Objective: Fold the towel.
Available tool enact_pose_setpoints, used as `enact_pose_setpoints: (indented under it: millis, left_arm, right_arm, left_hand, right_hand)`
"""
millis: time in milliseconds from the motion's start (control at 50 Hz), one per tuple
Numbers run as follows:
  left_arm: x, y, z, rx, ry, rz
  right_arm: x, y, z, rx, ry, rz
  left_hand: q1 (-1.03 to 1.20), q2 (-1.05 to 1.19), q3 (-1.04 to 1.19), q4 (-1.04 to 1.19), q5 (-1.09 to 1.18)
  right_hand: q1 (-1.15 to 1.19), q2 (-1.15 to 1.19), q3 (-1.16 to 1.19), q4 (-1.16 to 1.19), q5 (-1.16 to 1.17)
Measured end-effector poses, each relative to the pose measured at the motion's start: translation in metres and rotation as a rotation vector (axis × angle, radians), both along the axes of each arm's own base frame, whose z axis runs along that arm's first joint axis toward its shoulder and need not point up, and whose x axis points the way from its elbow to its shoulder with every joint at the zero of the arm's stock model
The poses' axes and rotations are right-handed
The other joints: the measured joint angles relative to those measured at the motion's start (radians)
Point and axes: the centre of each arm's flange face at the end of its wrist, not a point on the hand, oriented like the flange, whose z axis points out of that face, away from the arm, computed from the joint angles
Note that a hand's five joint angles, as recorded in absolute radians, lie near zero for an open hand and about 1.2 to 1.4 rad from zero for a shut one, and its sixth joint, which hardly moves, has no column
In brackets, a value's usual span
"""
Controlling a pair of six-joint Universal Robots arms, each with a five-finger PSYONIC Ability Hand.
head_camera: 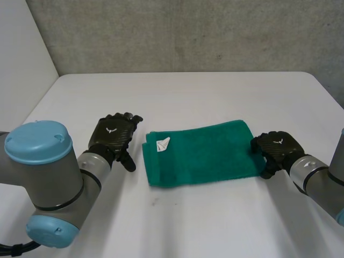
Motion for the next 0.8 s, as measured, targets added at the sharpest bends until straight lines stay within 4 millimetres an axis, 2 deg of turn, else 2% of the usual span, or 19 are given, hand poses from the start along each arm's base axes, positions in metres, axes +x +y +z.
enact_pose_setpoints:
  millis: [60,100,140,160,180,420,440,480,520,580,640,700,760,780,800]
  left_arm:
    - [0.000,0.000,0.000,0.001,-0.001,-0.001]
    - [0.000,0.000,0.000,0.002,-0.001,-0.001]
    - [0.000,0.001,-0.001,0.002,-0.001,-0.001]
    - [0.000,0.001,-0.001,0.002,-0.001,-0.001]
    - [0.000,0.001,-0.001,0.002,-0.001,0.000]
    - [0.001,0.001,-0.001,0.005,-0.003,0.000]
    - [0.001,0.001,-0.002,0.007,-0.004,0.000]
    - [0.001,0.001,-0.003,0.009,-0.005,0.000]
    - [0.002,0.002,-0.003,0.011,-0.006,0.001]
    - [0.002,0.002,-0.003,0.011,-0.007,0.001]
    - [0.002,0.002,-0.003,0.011,-0.007,0.001]
    - [0.002,0.002,-0.003,0.009,-0.006,0.001]
    - [0.002,0.002,-0.001,0.006,-0.004,0.002]
    - [0.002,0.002,-0.001,0.006,-0.004,0.002]
    - [0.002,0.002,0.000,0.001,-0.002,0.001]
  right_arm:
    - [0.000,-0.002,-0.003,0.004,-0.003,0.000]
    - [0.000,-0.003,-0.005,0.005,-0.006,0.000]
    - [0.000,-0.006,-0.008,0.002,-0.012,-0.004]
    - [0.000,-0.006,-0.008,0.002,-0.012,-0.004]
    - [0.000,-0.008,-0.010,0.002,-0.019,-0.009]
    - [-0.021,-0.015,-0.012,0.032,-0.033,-0.098]
    - [-0.032,-0.017,-0.008,0.033,-0.020,-0.131]
    - [-0.036,-0.017,-0.006,0.030,-0.014,-0.142]
    - [-0.050,-0.019,0.004,0.009,0.013,-0.178]
    - [-0.061,-0.022,0.013,-0.016,0.041,-0.198]
    - [-0.062,-0.022,0.022,-0.045,0.058,-0.195]
    - [-0.048,-0.019,0.034,-0.084,0.055,-0.145]
    - [-0.018,-0.008,0.047,-0.127,0.027,-0.045]
    - [-0.018,-0.008,0.047,-0.127,0.027,-0.045]
    - [-0.004,-0.002,0.051,-0.140,0.010,0.003]
  left_hand:
    - [0.000,0.000,0.000,0.000,0.000]
    - [0.000,0.000,0.000,0.000,0.000]
    - [0.000,0.000,0.000,0.000,0.000]
    - [0.000,0.000,0.000,0.000,0.000]
    - [0.000,0.000,0.000,0.000,0.000]
    - [0.000,0.000,0.000,0.000,0.000]
    - [0.000,0.000,0.000,0.000,0.000]
    - [0.000,0.000,0.000,0.000,0.000]
    - [0.000,0.000,0.000,0.000,0.000]
    - [0.000,0.000,0.000,0.000,0.000]
    - [0.000,0.000,0.000,0.000,0.000]
    - [0.000,0.000,0.000,0.000,0.000]
    - [0.000,0.000,0.000,0.000,0.000]
    - [0.000,0.000,0.000,0.000,0.000]
    - [0.000,0.000,0.000,0.000,0.000]
  right_hand:
    - [0.000,0.000,0.000,0.000,0.000]
    - [0.132,0.158,0.139,0.136,0.130]
    - [0.339,0.434,0.413,0.413,0.402]
    - [0.339,0.434,0.413,0.413,0.402]
    - [0.395,0.530,0.520,0.521,0.502]
    - [0.403,0.542,0.541,0.549,0.525]
    - [0.403,0.542,0.541,0.549,0.525]
    - [0.404,0.542,0.541,0.549,0.525]
    - [0.410,0.542,0.541,0.549,0.525]
    - [0.412,0.542,0.541,0.549,0.525]
    - [0.412,0.542,0.541,0.549,0.525]
    - [0.416,0.542,0.541,0.549,0.535]
    - [0.420,0.542,0.543,0.549,0.539]
    - [0.420,0.542,0.543,0.549,0.539]
    - [0.419,0.542,0.543,0.549,0.539]
